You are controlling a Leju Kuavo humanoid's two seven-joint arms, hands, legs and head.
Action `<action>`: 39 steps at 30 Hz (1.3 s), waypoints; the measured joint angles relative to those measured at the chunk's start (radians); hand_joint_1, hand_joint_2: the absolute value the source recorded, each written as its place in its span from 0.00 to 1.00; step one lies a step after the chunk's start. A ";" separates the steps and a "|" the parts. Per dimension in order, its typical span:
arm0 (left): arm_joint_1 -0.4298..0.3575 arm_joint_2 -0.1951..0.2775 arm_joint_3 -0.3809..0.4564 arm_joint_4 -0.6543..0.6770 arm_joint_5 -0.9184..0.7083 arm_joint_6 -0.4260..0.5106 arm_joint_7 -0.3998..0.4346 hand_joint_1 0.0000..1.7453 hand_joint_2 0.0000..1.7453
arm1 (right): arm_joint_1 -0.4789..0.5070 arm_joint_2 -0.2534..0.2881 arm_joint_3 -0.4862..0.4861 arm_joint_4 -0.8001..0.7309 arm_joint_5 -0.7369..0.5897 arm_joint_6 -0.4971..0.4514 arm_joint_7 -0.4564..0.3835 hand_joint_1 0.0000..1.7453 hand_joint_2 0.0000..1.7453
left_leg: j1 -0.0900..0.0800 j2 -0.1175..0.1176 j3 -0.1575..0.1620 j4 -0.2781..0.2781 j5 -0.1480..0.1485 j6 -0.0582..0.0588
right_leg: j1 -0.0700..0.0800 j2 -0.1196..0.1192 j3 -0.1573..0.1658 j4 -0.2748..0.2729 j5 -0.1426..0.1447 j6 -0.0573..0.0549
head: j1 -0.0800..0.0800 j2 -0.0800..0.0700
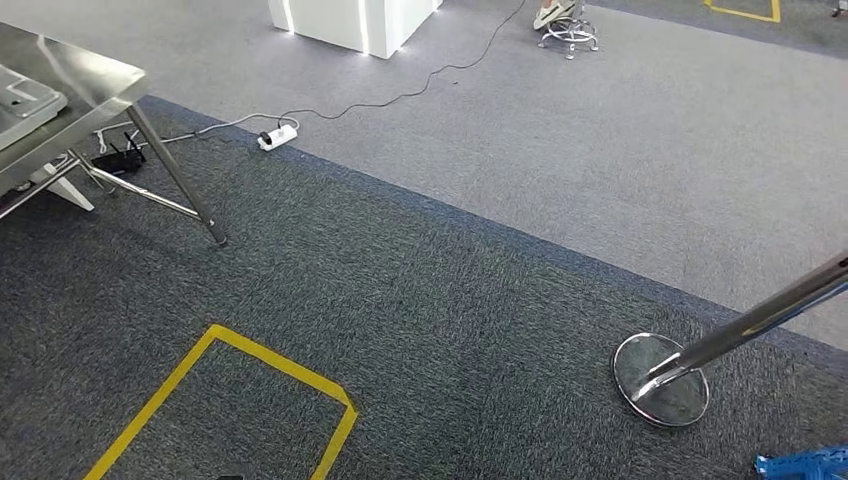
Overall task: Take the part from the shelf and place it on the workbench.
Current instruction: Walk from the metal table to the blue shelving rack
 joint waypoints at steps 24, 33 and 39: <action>0.004 0.001 0.009 0.000 0.003 -0.007 0.001 0.00 0.00 | 0.000 0.008 -0.001 0.003 -0.001 -0.002 -0.002 0.00 0.00 | 0.009 -0.073 -0.006 -0.010 0.022 0.013 | -0.005 0.070 -0.119 0.202 -0.099 0.014 | 0.001 0.000; 0.000 0.001 0.013 0.000 0.002 -0.007 0.006 0.00 0.00 | 0.002 0.008 -0.001 0.006 0.008 -0.012 0.010 0.00 0.00 | 0.000 0.022 0.009 -0.004 -0.002 -0.020 | 0.005 0.001 0.002 -0.023 0.008 -0.008 | 0.001 0.000; 0.004 0.001 0.014 0.000 0.003 -0.006 0.006 0.00 0.00 | 0.001 0.011 -0.001 0.006 0.024 -0.012 0.008 0.00 0.00 | 0.010 -0.069 -0.080 0.211 -0.129 -0.041 | 0.000 0.062 0.004 -0.035 0.019 -0.040 | 0.000 0.000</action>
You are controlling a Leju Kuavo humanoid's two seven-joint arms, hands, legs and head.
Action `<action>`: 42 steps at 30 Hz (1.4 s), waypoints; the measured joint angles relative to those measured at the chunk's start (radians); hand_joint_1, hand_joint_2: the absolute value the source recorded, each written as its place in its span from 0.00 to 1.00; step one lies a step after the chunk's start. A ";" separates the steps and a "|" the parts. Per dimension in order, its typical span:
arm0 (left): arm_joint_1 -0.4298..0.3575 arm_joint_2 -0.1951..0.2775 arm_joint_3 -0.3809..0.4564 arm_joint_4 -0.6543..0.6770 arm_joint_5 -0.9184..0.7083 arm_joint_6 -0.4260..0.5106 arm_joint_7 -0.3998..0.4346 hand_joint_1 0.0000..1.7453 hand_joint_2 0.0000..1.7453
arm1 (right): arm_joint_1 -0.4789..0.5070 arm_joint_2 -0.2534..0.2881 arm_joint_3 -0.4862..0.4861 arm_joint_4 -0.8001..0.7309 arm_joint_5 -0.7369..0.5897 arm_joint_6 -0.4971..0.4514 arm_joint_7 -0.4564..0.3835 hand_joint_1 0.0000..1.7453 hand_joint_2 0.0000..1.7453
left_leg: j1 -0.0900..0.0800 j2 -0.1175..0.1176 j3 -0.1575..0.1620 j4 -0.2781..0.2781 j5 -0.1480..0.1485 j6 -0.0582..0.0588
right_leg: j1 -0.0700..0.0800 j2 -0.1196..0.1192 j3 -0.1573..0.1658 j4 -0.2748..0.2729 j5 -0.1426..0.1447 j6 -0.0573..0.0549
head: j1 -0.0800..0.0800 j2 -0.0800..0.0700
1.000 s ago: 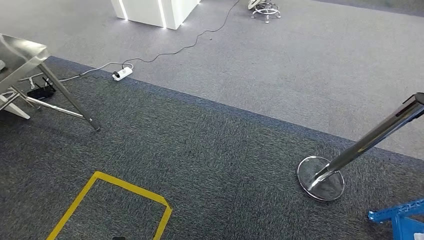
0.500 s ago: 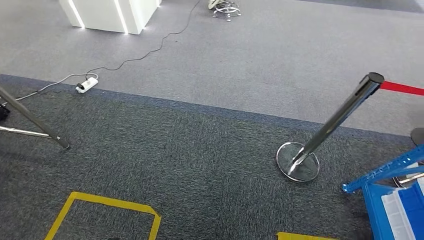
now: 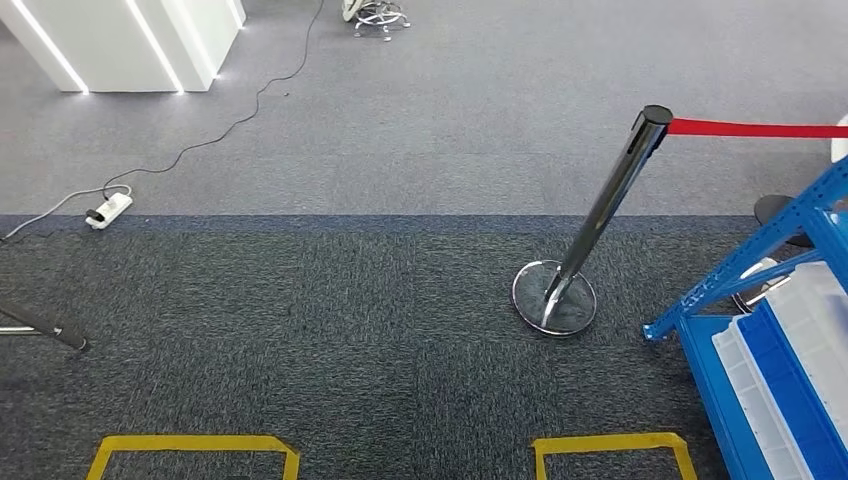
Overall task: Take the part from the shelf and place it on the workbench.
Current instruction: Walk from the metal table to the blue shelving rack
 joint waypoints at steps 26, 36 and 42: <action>-0.003 0.004 0.004 0.000 0.003 -0.002 -0.001 0.00 0.00 | 0.000 0.011 0.000 0.004 0.028 0.030 -0.015 0.00 0.00 | -0.005 0.087 0.090 -0.204 0.121 0.008 | -0.001 -0.042 -0.007 0.017 -0.008 0.025 | 0.000 0.000; 0.003 0.004 0.006 0.000 0.003 -0.002 -0.001 0.00 0.00 | -0.002 0.012 0.000 0.004 0.029 0.030 -0.014 0.00 0.00 | 0.004 -0.052 0.015 -0.089 0.114 0.006 | 0.000 0.078 -0.009 0.024 -0.003 0.006 | 0.000 0.000; -0.002 0.006 0.007 0.000 0.003 -0.002 -0.006 0.00 0.00 | 0.002 0.012 0.000 0.005 0.031 0.031 -0.014 0.00 0.00 | 0.003 -0.064 0.053 -0.194 0.153 0.032 | -0.006 0.103 -0.033 0.038 -0.003 0.042 | 0.001 0.000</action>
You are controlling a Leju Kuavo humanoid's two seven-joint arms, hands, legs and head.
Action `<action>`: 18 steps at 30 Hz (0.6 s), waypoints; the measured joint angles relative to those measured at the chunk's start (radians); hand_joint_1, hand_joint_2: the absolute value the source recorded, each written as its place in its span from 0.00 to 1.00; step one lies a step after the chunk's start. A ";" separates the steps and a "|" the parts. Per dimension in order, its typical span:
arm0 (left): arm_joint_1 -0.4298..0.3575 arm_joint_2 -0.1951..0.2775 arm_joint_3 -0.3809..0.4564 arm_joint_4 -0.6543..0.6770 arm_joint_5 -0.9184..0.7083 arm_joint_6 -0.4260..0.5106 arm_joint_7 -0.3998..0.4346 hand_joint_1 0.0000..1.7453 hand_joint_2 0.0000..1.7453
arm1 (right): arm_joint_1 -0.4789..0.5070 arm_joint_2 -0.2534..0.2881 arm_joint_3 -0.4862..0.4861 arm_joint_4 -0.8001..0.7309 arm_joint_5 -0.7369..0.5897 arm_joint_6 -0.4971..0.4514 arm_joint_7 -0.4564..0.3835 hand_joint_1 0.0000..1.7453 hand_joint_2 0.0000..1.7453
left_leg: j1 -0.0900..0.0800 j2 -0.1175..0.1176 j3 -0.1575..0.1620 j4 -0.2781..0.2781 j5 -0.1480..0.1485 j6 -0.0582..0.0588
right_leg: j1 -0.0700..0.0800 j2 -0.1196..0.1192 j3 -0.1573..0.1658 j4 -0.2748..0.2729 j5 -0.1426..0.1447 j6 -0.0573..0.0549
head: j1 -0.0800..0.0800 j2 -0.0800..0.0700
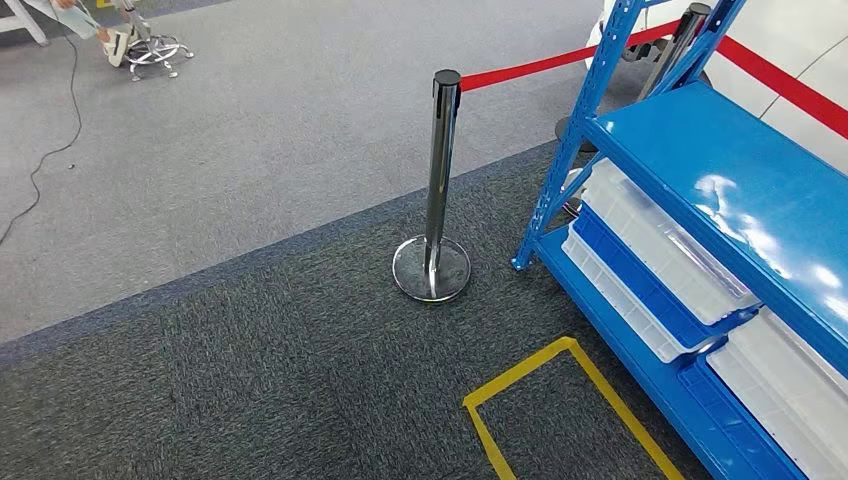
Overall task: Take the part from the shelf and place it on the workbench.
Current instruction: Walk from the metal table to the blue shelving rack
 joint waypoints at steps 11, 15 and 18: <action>0.002 0.002 0.001 0.000 -0.002 -0.001 -0.002 0.00 0.00 | -0.003 -0.001 -0.001 0.001 0.006 0.001 0.008 0.00 0.00 | -0.008 0.138 0.012 -0.007 -0.007 0.000 | 0.008 -0.168 0.029 -0.009 -0.008 -0.001 | 0.001 0.000; -0.004 0.002 0.002 0.000 -0.003 -0.002 -0.002 0.00 0.00 | -0.003 -0.001 -0.001 0.002 0.008 0.002 0.008 0.00 0.00 | -0.007 0.144 0.020 -0.002 -0.020 -0.024 | 0.008 -0.143 0.035 -0.031 0.000 -0.025 | 0.001 0.000; -0.001 0.002 0.002 0.000 -0.003 -0.002 -0.002 0.00 0.00 | -0.006 -0.001 -0.002 0.002 0.008 0.002 0.008 0.00 0.00 | -0.002 0.071 -0.037 0.131 -0.102 -0.036 | 0.002 -0.114 0.038 -0.040 0.009 -0.041 | 0.001 0.000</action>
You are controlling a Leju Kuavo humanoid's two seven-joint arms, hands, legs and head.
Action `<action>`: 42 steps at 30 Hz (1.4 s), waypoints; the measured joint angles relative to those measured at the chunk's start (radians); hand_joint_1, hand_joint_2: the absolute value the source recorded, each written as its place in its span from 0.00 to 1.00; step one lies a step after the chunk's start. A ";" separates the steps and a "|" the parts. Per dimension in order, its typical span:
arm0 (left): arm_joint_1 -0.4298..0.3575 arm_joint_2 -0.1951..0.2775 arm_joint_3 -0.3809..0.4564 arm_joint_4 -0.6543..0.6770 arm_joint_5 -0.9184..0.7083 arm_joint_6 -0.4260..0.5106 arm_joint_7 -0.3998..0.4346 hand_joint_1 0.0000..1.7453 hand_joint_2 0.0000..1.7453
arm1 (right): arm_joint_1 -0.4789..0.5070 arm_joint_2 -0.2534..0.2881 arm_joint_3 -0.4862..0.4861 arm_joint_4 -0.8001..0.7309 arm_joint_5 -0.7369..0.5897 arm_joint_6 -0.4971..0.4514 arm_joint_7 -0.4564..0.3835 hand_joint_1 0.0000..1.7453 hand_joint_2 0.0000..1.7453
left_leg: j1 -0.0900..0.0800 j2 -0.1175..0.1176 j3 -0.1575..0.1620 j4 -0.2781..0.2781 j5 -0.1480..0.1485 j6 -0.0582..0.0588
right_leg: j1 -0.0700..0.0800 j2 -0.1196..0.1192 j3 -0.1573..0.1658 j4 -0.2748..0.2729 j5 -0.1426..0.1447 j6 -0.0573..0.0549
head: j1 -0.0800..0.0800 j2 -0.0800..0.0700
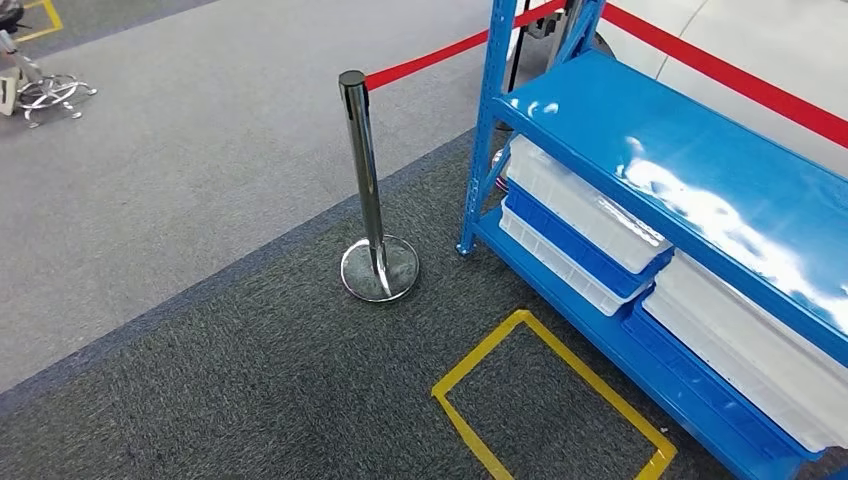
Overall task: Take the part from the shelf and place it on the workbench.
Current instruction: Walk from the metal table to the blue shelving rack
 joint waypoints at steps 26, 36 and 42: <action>0.002 0.001 0.003 0.000 -0.001 -0.015 -0.008 0.00 0.00 | 0.002 0.000 -0.005 0.002 0.007 0.001 0.007 0.00 0.00 | -0.007 0.092 0.068 -0.145 0.086 0.014 | 0.014 -0.049 -0.009 0.019 -0.009 0.023 | 0.002 0.000; 0.007 0.000 0.003 0.000 -0.001 -0.018 -0.008 0.00 0.00 | 0.003 0.001 -0.006 0.002 0.008 0.000 0.009 0.00 0.00 | 0.003 -0.029 -0.019 0.032 0.036 -0.005 | 0.003 0.073 -0.003 0.015 -0.001 -0.002 | 0.001 0.000; 0.006 0.000 0.003 0.000 -0.003 -0.018 -0.008 0.00 0.00 | 0.004 0.000 -0.007 0.002 0.009 0.000 0.009 0.00 0.00 | 0.006 -0.083 0.044 -0.131 0.094 0.016 | -0.001 0.135 -0.026 0.032 -0.001 0.032 | 0.001 0.000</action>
